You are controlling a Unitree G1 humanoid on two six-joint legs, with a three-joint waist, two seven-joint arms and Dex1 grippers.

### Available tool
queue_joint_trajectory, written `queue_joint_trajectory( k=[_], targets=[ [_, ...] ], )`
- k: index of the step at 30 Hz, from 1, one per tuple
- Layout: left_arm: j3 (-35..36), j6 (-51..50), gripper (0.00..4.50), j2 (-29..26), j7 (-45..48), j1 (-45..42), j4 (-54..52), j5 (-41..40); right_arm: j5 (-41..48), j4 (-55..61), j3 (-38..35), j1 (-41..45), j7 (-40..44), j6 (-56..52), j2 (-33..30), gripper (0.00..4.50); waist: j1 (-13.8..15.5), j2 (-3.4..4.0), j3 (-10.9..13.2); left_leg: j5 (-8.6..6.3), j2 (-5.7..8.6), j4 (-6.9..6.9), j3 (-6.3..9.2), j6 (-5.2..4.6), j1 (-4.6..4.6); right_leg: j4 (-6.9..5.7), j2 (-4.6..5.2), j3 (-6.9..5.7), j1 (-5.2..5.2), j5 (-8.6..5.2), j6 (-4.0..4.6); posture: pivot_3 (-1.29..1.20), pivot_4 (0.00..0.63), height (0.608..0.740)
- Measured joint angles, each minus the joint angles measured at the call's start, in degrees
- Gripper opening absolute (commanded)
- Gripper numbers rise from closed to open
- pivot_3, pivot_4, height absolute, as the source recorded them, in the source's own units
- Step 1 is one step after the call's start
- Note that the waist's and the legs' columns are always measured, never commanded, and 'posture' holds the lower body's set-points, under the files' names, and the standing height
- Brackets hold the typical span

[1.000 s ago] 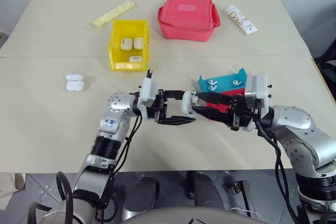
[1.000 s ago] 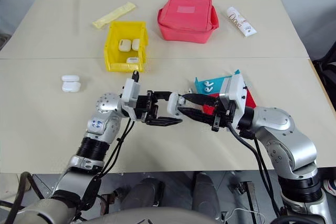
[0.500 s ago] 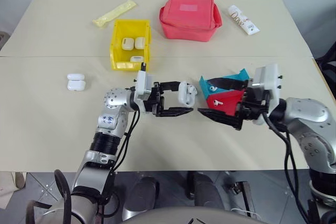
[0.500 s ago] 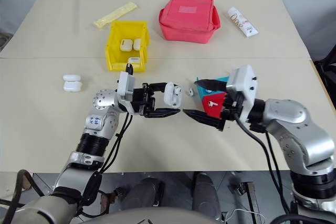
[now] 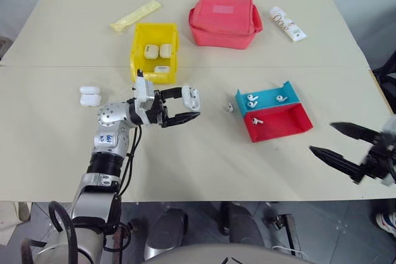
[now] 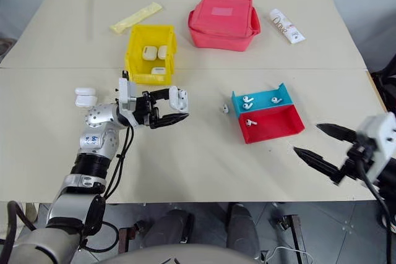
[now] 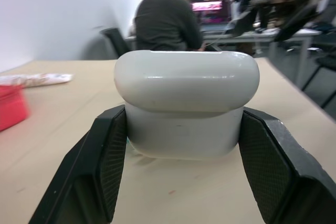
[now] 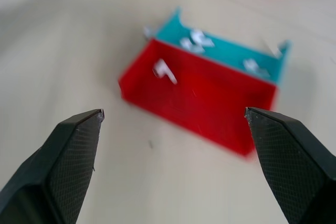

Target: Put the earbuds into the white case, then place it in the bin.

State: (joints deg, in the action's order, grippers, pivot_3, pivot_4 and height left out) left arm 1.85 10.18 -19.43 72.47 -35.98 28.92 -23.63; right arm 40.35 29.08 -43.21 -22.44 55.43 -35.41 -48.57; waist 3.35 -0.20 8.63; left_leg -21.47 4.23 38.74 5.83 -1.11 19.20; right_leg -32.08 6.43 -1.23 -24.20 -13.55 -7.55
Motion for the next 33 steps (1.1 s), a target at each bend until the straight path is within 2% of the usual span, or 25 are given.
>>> queue_joint_trajectory(
  k=[5, 10, 15, 17, 21, 24, 26, 27, 29, 33],
  targets=[
    [0.74, 2.4, 2.79, -0.75, -0.37, -1.95, 3.29, 0.68, 0.67, 1.01, -2.34, -1.05, -0.93, -1.59, -0.06, 4.48, -0.33, 0.01, 0.0, 0.0, 0.0, -0.02, -0.03, -0.02, -0.02, 0.05, 0.02, 0.04, 0.03, 0.05, -0.09, 0.0, 0.15, 0.74],
    [0.87, 2.83, 2.79, -0.35, -0.45, -1.99, 3.26, 0.75, 0.75, 0.46, 0.38, 4.6, -1.58, -3.09, -4.11, 4.48, -0.42, 0.02, 0.01, 0.01, 0.0, -0.05, -0.05, -0.02, -0.02, 0.07, 0.03, 0.03, 0.02, 0.05, -0.1, 0.0, 0.15, 0.74],
    [-0.18, 1.4, 2.79, 2.06, -1.93, 0.75, -3.95, 0.38, -2.14, -9.29, 19.46, 28.23, -0.63, -6.05, -14.87, 4.48, -0.98, 0.14, 0.09, 0.03, 0.02, -0.02, -0.1, -0.06, 0.0, 0.11, 0.13, 0.06, 0.0, 0.08, -0.11, 0.0, 0.15, 0.74],
    [-1.05, -0.14, 2.79, 3.1, -2.7, 2.83, -8.48, 0.18, -5.45, -14.17, 28.01, 36.79, 0.64, -6.14, -16.6, 4.48, -0.57, 0.08, 0.09, 0.05, -0.08, -0.17, 0.06, 0.03, 0.05, 0.09, 0.11, 0.02, -0.01, 0.06, -0.08, 0.0, 0.15, 0.74],
    [-1.2, -2.33, 2.79, 3.16, -4.23, 6.32, -12.68, 0.03, -11.0, -22.93, 40.13, 48.53, 2.99, -7.21, -16.17, 4.48, -0.51, 0.1, 0.1, 0.14, 0.06, -0.27, -0.12, -0.05, 0.1, 0.08, 0.1, 0.04, -0.17, 0.07, -0.1, 0.0, 0.15, 0.74],
    [-1.68, -3.89, 2.79, 3.29, -5.76, 9.38, -17.21, -0.33, -17.86, -30.92, 49.81, 59.87, 5.35, -7.11, -13.64, 3.86, -0.9, 0.09, 0.09, 0.15, 0.09, -0.18, -0.15, -0.06, 0.05, 0.14, 0.11, 0.1, -0.13, 0.13, -0.13, 0.0, 0.15, 0.74],
    [-1.7, -4.41, 2.79, 3.0, -6.9, 11.73, -19.68, -0.57, -23.2, -37.23, 56.21, 67.11, 7.35, -5.05, -10.18, 3.18, -1.48, 0.08, 0.07, 0.15, 0.06, -0.21, -0.15, -0.01, 0.03, 0.12, 0.08, 0.1, -0.14, 0.12, -0.13, 0.0, 0.15, 0.74],
    [-1.91, -4.71, 2.79, 3.04, -7.37, 12.31, -20.19, -0.57, -25.25, -39.34, 58.29, 69.02, 8.01, -4.1, -8.86, 2.86, -1.57, 0.09, 0.07, 0.17, 0.06, -0.28, -0.09, 0.0, 0.05, 0.07, 0.08, 0.05, -0.16, 0.11, -0.11, 0.0, 0.15, 0.74],
    [-1.77, -5.29, 2.79, 2.78, -8.6, 13.44, -21.78, -0.61, -28.71, -43.42, 61.62, 71.67, 9.57, -2.26, -6.64, 2.86, -1.54, 0.09, 0.07, 0.2, 0.05, -0.41, -0.04, 0.02, 0.12, 0.02, 0.07, -0.01, -0.21, 0.12, -0.11, 0.0, 0.15, 0.74],
    [-1.69, -5.89, 2.79, 2.46, -9.94, 14.47, -24.02, -0.68, -34.28, -51.66, 65.11, 76.52, 10.87, 0.06, -3.64, 1.94, -1.81, 0.09, 0.07, 0.23, 0.15, -0.44, -0.1, -0.05, 0.12, 0.05, 0.1, 0.03, -0.21, 0.13, -0.12, 0.0, 0.15, 0.74]
  ],
)
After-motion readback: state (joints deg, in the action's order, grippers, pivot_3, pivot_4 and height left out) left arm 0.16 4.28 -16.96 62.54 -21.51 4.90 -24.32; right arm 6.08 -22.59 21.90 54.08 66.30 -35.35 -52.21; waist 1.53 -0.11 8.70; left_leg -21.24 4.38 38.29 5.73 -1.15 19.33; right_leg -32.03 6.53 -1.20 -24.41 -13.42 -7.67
